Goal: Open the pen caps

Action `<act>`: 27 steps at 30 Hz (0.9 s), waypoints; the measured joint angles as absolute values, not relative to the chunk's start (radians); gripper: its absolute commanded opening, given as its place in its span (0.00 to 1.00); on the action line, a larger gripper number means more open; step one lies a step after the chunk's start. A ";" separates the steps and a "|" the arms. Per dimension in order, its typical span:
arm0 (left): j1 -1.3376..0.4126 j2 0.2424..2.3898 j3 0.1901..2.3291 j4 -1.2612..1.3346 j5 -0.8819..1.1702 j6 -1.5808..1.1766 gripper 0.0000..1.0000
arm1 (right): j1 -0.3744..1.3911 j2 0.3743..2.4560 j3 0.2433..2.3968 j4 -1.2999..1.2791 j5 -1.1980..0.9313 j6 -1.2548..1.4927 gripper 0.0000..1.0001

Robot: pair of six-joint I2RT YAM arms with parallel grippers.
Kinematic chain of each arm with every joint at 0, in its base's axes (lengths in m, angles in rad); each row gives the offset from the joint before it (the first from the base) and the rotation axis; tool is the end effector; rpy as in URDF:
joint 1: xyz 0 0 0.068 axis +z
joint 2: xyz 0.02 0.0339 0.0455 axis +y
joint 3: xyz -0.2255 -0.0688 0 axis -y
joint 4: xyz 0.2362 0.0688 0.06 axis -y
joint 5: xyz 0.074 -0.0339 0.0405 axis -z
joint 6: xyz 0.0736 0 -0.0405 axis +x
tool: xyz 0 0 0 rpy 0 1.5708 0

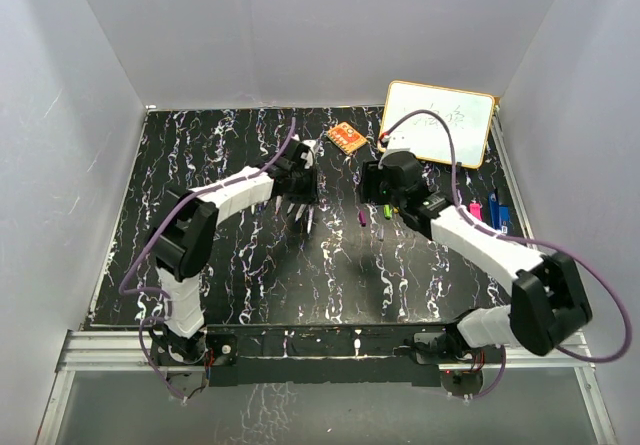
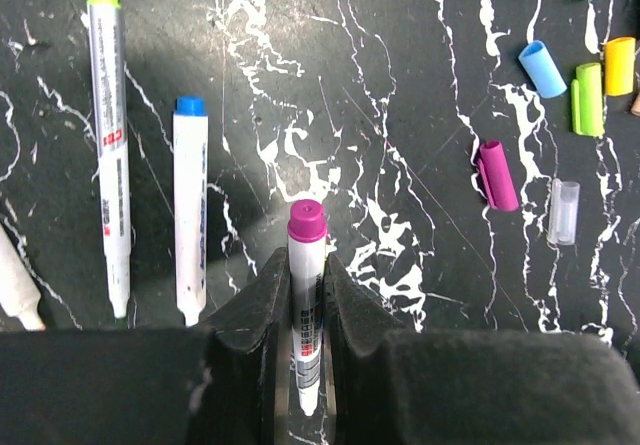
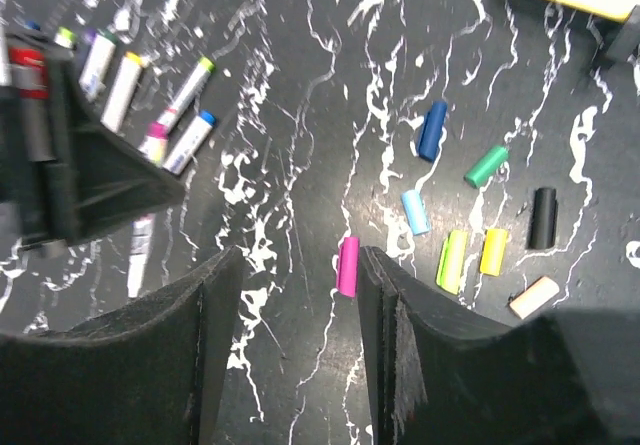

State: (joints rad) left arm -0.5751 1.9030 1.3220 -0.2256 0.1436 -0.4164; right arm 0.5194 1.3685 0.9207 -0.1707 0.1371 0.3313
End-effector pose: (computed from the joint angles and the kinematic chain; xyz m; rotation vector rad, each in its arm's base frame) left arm 0.3513 -0.2403 0.1412 0.2661 2.4489 -0.6264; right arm 0.2943 0.1567 0.2010 -0.1291 2.1982 0.3307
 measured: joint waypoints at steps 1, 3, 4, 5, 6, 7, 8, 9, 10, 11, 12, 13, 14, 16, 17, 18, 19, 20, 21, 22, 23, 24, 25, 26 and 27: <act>-0.578 1.918 1.336 -0.229 0.138 -0.410 0.00 | 0.519 1.338 0.911 -0.157 0.139 0.329 0.50; -0.581 1.945 1.364 -0.237 0.131 -0.398 0.00 | 0.518 1.289 0.891 -0.137 0.140 0.325 0.50; -0.582 1.959 1.375 -0.238 0.128 -0.393 0.00 | 0.517 1.266 0.880 -0.131 0.140 0.322 0.51; -0.582 1.970 1.383 -0.241 0.126 -0.391 0.00 | 0.517 1.248 0.872 -0.128 0.141 0.319 0.51; -0.583 1.982 1.394 -0.245 0.123 -0.385 0.00 | 0.517 1.234 0.867 -0.128 0.141 0.318 0.51; -0.583 1.995 1.407 -0.248 0.119 -0.383 0.00 | 0.516 1.223 0.864 -0.127 0.141 0.316 0.51; -0.583 2.008 1.418 -0.250 0.115 -0.380 0.00 | 0.516 1.214 0.861 -0.124 0.142 0.315 0.51; -0.583 2.022 1.430 -0.251 0.113 -0.377 0.00 | 0.516 1.205 0.857 -0.123 0.143 0.314 0.51; -0.583 2.034 1.439 -0.252 0.111 -0.374 0.00 | 0.516 1.195 0.853 -0.123 0.144 0.312 0.51; -0.583 2.044 1.449 -0.254 0.109 -0.372 0.00 | 0.516 1.188 0.851 -0.124 0.144 0.311 0.51; -0.583 2.055 1.457 -0.258 0.106 -0.369 0.00 | 0.516 1.183 0.850 -0.123 0.144 0.311 0.51; -0.583 2.064 1.464 -0.262 0.104 -0.366 0.00 | 0.516 1.179 0.848 -0.122 0.145 0.309 0.52; -0.583 2.072 1.473 -0.265 0.101 -0.363 0.00 | 0.516 1.175 0.845 -0.122 0.145 0.308 0.51; -0.583 2.091 1.495 -0.271 0.094 -0.359 0.00 | 0.516 1.170 0.836 -0.122 0.146 0.305 0.51; -0.583 2.102 1.509 -0.276 0.093 -0.357 0.00 | 0.516 1.169 0.834 -0.123 0.146 0.304 0.51; -0.583 2.111 1.522 -0.280 0.092 -0.355 0.00 | 0.516 1.169 0.830 -0.122 0.146 0.304 0.51; -0.583 2.117 1.533 -0.286 0.091 -0.352 0.02 | 0.516 1.169 0.827 -0.122 0.146 0.304 0.51; -0.583 2.121 1.543 -0.291 0.089 -0.350 0.05 | 0.516 1.169 0.823 -0.122 0.146 0.303 0.51; -0.583 2.123 1.549 -0.293 0.088 -0.348 0.07 | 0.516 1.169 0.820 -0.123 0.145 0.303 0.51; -0.583 2.123 1.556 -0.297 0.086 -0.347 0.11 | 0.516 1.169 0.819 -0.126 0.144 0.303 0.51; -0.583 2.123 1.563 -0.300 0.085 -0.345 0.15 | 0.516 1.169 0.819 -0.126 0.144 0.302 0.51; -0.583 2.123 1.569 -0.300 0.084 -0.343 0.17 | 0.516 1.169 0.819 -0.125 0.144 0.300 0.51; -0.583 2.123 1.574 -0.300 0.084 -0.340 0.19 | 0.516 1.168 0.819 -0.125 0.144 0.300 0.51; -0.583 2.124 1.577 -0.300 0.084 -0.340 0.21 | 0.516 1.168 0.819 -0.125 0.144 0.299 0.51; -0.583 2.124 1.579 -0.300 0.083 -0.339 0.21 | 0.516 1.168 0.819 -0.125 0.144 0.298 0.51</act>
State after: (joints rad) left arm -0.5827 2.1239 1.5787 -0.3000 0.0826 -0.3389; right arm 0.5159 1.1683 0.8192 -0.1246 0.1436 0.2981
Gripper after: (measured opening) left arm 0.182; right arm 0.513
